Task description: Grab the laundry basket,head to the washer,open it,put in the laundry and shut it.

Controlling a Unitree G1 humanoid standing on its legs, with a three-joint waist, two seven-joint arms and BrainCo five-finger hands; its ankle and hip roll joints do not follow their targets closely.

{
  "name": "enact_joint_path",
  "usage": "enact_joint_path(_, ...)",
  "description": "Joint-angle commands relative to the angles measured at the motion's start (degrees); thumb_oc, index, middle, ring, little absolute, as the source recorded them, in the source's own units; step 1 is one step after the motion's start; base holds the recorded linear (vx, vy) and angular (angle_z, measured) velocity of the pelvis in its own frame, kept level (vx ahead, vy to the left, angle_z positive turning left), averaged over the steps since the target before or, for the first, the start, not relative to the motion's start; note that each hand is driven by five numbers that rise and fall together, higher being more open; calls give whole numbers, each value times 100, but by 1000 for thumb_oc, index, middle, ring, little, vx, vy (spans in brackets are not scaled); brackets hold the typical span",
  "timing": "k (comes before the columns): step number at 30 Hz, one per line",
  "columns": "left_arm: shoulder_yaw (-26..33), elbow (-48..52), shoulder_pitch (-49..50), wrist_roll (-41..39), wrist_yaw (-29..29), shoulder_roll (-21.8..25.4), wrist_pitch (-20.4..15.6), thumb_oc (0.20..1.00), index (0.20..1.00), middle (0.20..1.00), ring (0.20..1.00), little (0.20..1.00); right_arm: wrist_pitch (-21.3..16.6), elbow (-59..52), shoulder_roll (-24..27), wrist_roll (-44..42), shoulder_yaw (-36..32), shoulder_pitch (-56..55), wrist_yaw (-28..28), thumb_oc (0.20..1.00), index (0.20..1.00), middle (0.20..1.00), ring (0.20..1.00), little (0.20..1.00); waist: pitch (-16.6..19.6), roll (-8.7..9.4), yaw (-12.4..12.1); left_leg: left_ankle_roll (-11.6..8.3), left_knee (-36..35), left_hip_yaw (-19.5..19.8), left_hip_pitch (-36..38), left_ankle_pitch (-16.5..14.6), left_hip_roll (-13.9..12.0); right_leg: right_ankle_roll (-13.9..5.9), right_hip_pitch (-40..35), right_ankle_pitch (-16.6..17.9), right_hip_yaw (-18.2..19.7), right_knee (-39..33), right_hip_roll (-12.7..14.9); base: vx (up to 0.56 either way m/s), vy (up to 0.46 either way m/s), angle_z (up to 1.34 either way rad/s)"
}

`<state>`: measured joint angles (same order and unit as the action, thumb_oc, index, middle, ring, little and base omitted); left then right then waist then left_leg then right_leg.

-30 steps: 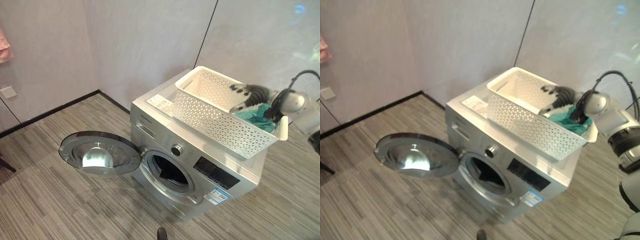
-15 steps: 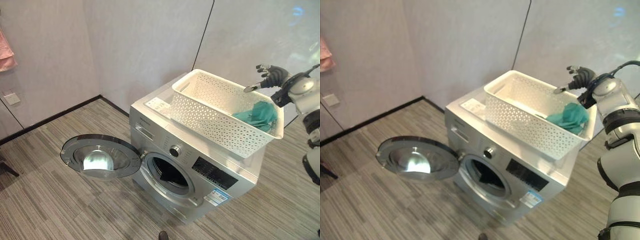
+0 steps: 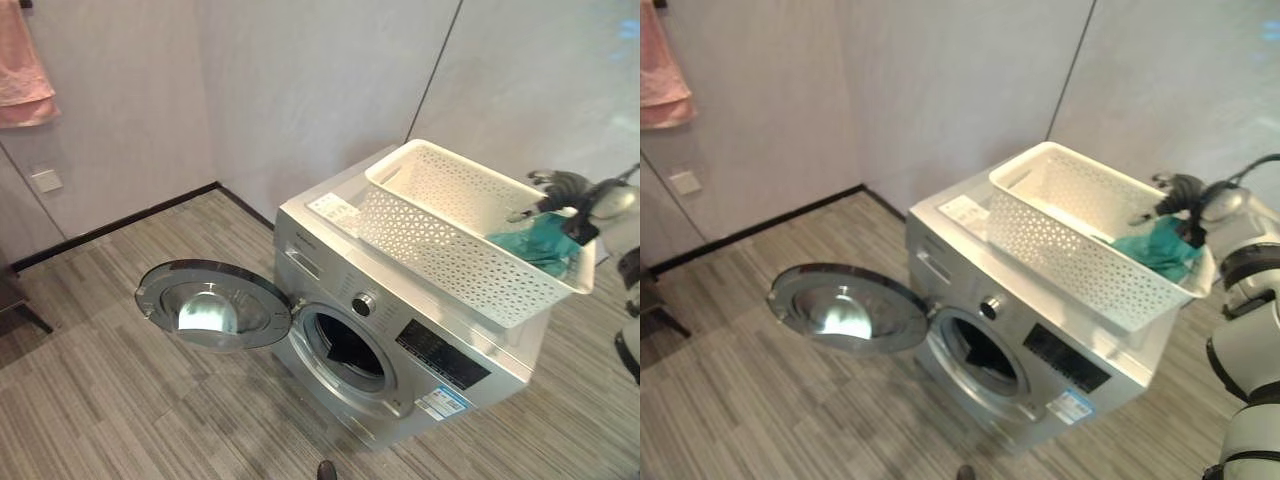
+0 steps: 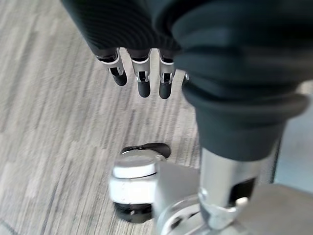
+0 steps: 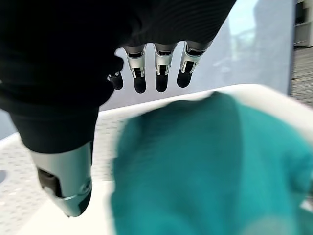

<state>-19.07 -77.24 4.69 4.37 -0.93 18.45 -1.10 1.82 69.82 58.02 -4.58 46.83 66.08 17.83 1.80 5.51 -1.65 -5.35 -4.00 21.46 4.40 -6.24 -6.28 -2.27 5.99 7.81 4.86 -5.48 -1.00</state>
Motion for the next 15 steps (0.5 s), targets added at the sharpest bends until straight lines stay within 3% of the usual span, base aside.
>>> enact_joint_path(1,-188,-196,-254,-98,245,-326,-194,1000,1000,1000,1000,1000,-83,604,595,528,81,307,-134,1000,1000,1000,1000,1000,-183,286,-81,12,69,-72,131,-34,-15,-405,-30,-607,-317,400,499,26,-31,20)
enact_joint_path(7,-214,-111,-360,-66,206,-210,-235,1000,1000,1000,1000,1000,-92,792,781,716,-182,-59,-170,1000,1000,1000,1000,1000,-252,234,-105,-7,81,-4,51,-2,-5,-384,-24,-648,-376,375,494,15,-14,2)
enact_joint_path(15,-377,39,-493,-33,206,-129,-273,1000,1000,1000,1000,1000,-141,542,592,723,-115,-81,-142,1000,1000,1000,1000,1000,-337,224,-91,-16,91,-17,-1,-2,-18,-377,10,-665,-362,359,473,6,-7,5)
